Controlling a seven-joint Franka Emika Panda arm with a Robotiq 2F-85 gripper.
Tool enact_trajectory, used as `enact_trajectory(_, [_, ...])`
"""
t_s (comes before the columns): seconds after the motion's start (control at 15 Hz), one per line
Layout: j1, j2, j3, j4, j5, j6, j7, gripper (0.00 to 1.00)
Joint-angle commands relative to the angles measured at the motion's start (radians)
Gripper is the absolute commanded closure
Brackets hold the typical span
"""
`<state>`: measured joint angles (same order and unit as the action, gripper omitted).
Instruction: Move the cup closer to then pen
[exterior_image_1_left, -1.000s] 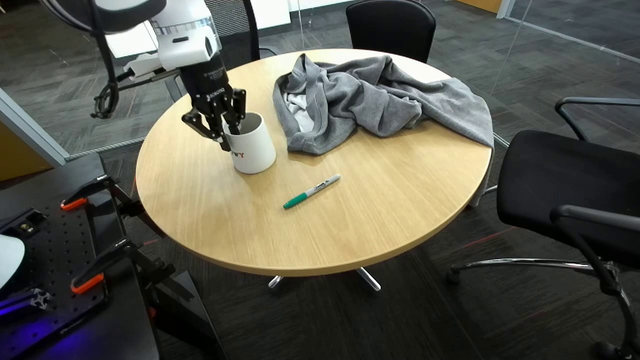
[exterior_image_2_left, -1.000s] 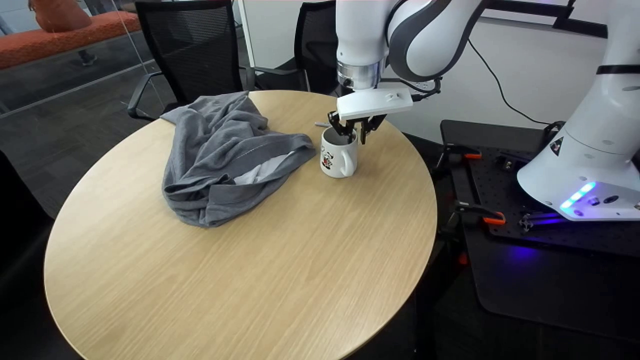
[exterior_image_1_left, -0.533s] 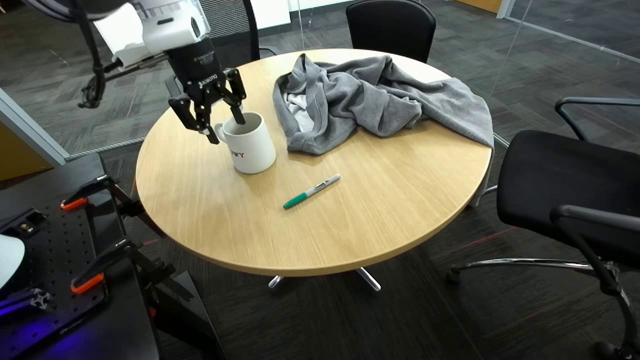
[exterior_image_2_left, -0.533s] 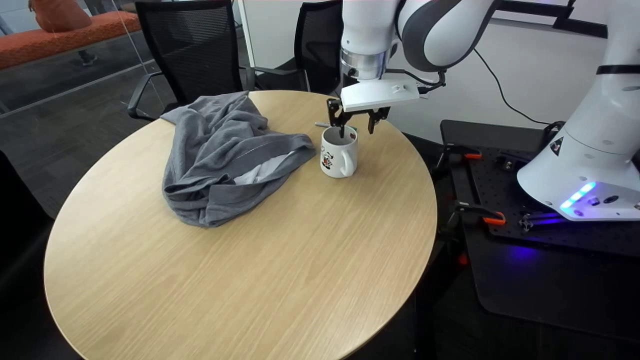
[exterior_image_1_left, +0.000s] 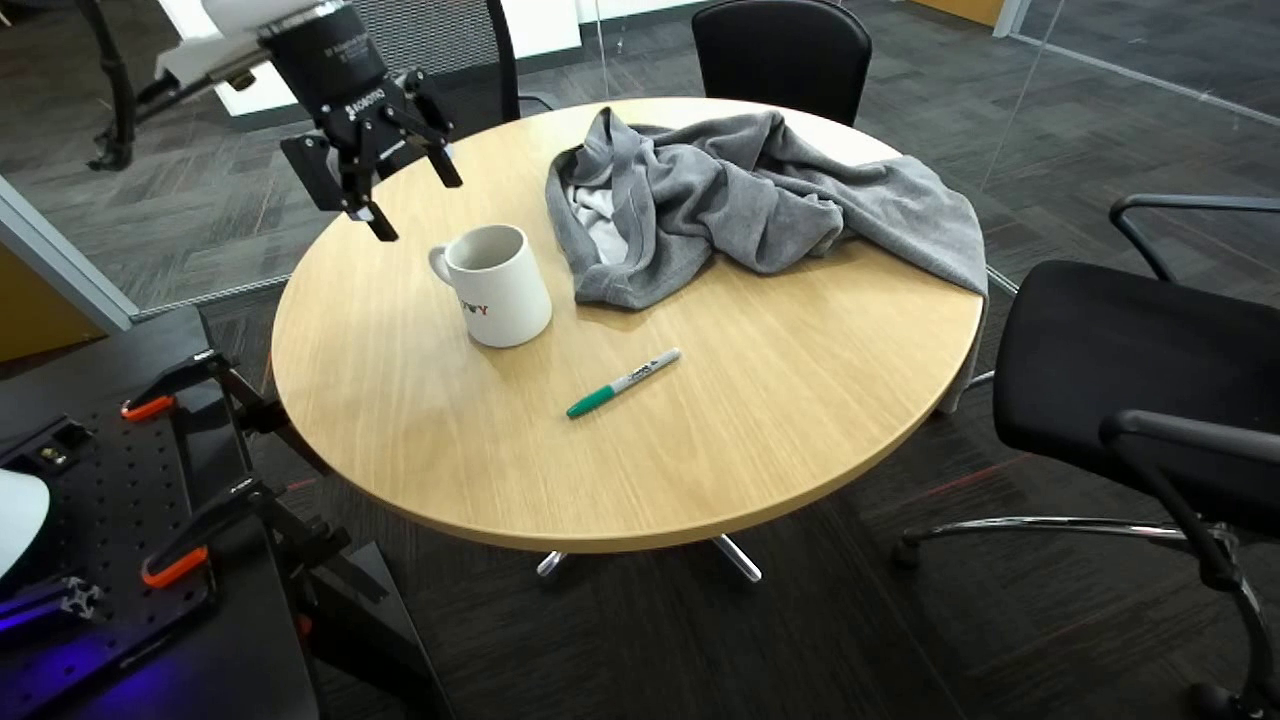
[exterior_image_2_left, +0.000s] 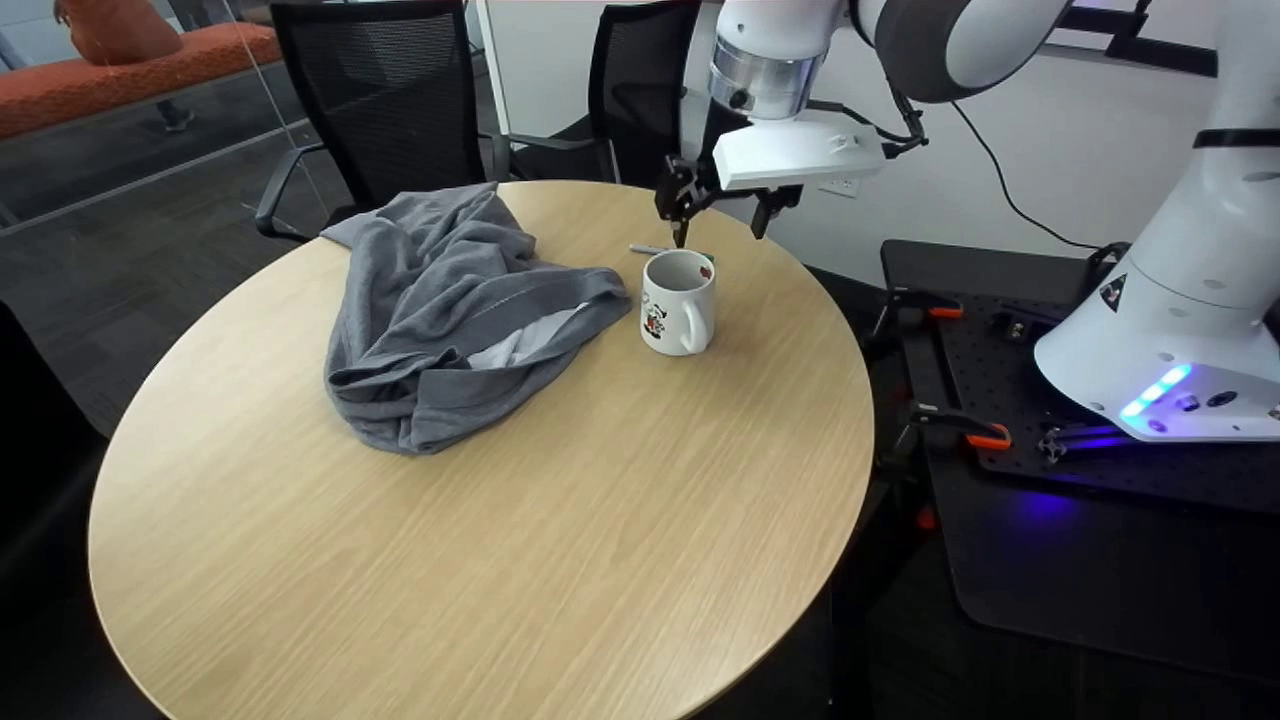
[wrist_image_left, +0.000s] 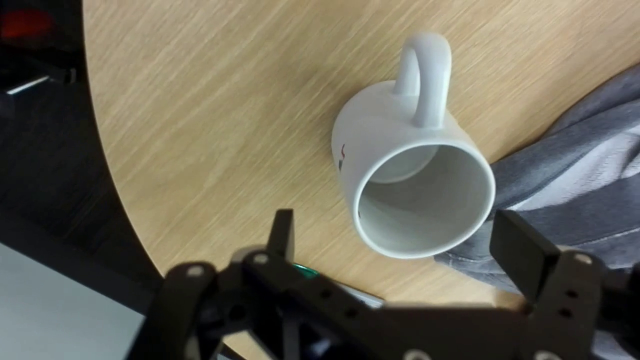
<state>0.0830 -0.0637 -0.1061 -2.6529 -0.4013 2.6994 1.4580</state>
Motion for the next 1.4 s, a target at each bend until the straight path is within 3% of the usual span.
enact_trajectory(0.0, [-0.041,-0.139,0.076,-0.074,0.021,0.018,-0.089,0.0])
enact_trajectory(0.27, [-0.034,-0.218,0.127,-0.073,0.136,-0.029,-0.278,0.0])
enact_trajectory(0.67, [-0.025,-0.286,0.146,-0.003,0.38,-0.235,-0.56,0.0])
enact_trajectory(1.0, [-0.051,-0.292,0.168,0.062,0.396,-0.365,-0.638,0.0])
enact_trajectory(1.07, [-0.061,-0.287,0.18,0.035,0.388,-0.312,-0.609,0.0])
enact_trajectory(1.33, [-0.064,-0.287,0.183,0.049,0.387,-0.331,-0.62,0.0])
